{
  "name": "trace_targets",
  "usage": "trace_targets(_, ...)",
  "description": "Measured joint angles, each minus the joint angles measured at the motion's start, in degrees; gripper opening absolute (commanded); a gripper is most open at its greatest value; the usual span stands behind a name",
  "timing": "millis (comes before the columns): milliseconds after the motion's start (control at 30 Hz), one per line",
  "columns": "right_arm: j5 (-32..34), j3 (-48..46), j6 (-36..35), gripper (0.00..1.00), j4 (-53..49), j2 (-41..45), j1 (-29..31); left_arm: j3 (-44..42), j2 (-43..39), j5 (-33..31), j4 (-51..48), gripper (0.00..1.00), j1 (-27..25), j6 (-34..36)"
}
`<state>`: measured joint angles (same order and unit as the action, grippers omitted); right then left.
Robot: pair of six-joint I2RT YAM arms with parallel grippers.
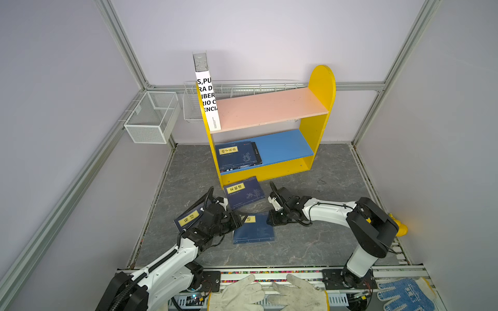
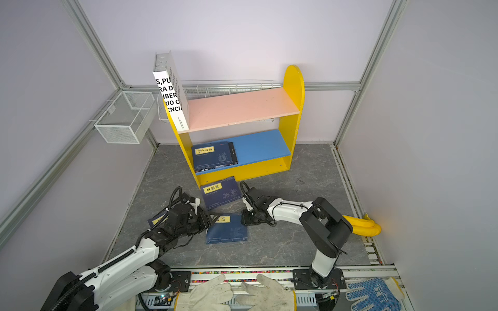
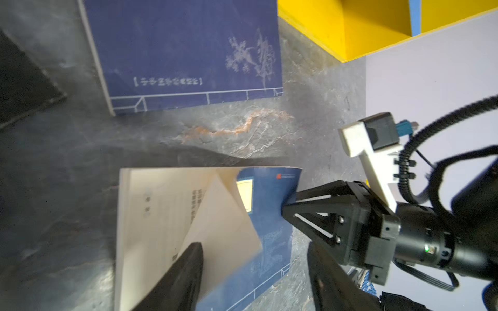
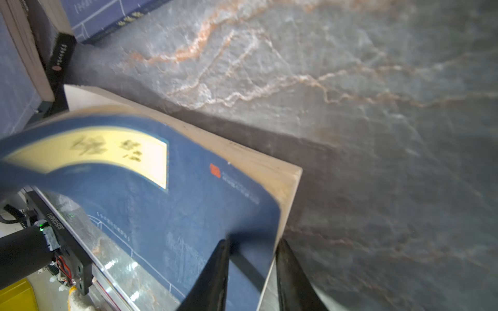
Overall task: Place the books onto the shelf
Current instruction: 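Grasp the yellow-label blue book's edges with both grippers and lift it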
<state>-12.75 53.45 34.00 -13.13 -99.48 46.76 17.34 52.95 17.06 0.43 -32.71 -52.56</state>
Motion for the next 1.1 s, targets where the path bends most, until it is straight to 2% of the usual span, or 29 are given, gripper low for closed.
trace_targets(400,-0.1,2.1,-1.6,0.33,-1.3,-1.4,0.0,0.0,0.9,-1.4,-3.1,0.60,0.0,5.4)
trace_targets(567,-0.1,2.6,-2.1,0.36,-2.0,-1.6,0.0,0.0,2.9,-2.8,-4.4,0.42,0.0,7.5)
trace_targets(633,-0.1,2.7,-2.4,0.38,-2.1,-1.6,0.0,0.0,3.0,-3.5,-4.9,0.31,0.0,8.2)
trace_targets(767,-0.5,2.8,-2.5,0.50,-1.9,-1.6,-0.2,0.1,2.8,-4.4,-5.8,0.13,0.0,8.9)
trace_targets(833,-1.9,2.8,-2.7,0.62,-1.0,-1.6,-0.8,0.5,2.3,-4.7,-6.7,0.05,-0.1,9.4)
trace_targets(900,-3.9,2.6,-2.4,0.69,0.7,-1.4,-2.0,1.1,1.5,-5.0,-7.5,0.00,-0.2,9.7)
trace_targets(1000,-8.2,0.4,-1.7,0.78,4.7,0.5,-5.1,3.3,0.7,-5.6,-9.0,0.00,-0.2,9.7)
trace_targets(1100,-12.2,-2.3,-0.7,0.82,8.0,3.5,-8.4,6.3,0.6,-5.9,-9.8,0.00,-0.2,9.5)
